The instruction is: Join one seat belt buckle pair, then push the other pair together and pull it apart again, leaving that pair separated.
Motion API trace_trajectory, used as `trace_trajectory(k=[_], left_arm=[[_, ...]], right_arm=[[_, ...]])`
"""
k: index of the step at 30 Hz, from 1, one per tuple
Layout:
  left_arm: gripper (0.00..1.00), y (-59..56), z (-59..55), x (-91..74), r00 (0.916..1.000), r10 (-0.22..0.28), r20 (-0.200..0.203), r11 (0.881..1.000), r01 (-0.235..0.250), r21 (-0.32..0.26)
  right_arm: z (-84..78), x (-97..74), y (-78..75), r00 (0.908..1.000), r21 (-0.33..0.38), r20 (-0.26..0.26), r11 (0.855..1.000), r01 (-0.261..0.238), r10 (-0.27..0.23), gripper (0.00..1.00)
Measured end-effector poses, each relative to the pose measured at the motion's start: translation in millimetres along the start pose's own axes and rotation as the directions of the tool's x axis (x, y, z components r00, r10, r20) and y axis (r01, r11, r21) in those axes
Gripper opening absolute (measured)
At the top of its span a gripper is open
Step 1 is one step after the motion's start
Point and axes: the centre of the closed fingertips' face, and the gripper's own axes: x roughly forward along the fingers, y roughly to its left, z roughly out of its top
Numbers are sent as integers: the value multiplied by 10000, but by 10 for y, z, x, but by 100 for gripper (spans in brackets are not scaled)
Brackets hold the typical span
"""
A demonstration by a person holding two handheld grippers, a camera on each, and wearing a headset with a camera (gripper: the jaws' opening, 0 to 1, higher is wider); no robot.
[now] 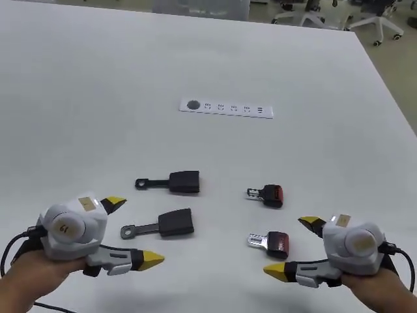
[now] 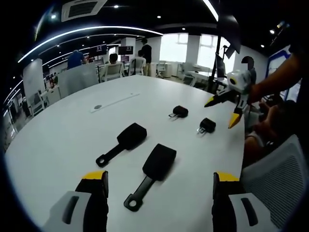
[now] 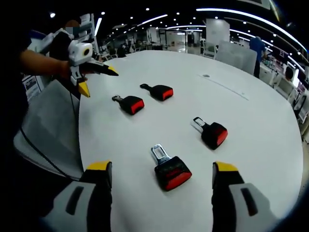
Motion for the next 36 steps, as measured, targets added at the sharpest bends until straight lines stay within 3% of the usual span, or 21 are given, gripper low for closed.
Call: trace_trajectory(k=[13,24,32,36], left_arm=[[83,62,-45,236,9976,-444,-522,9974,473,549],[81,145,-142,523,9909,-761,-1110,9942,840,678],[76,90,-195,725,9831,-1140,-1435,9899,1247,681],[72,88,-228,794,9788,-1234,-1635,9846,1413,1029]], right_arm=[[-58,122,-56,9964,-182,-518,9975,-679,669,83],[-170,190,-106,9851,-398,-1116,9899,-1361,1310,77],[-247,231,-104,9758,-600,-1492,9836,-1703,1598,71],[-260,256,-120,9728,-584,-1560,9815,-1824,1715,67]])
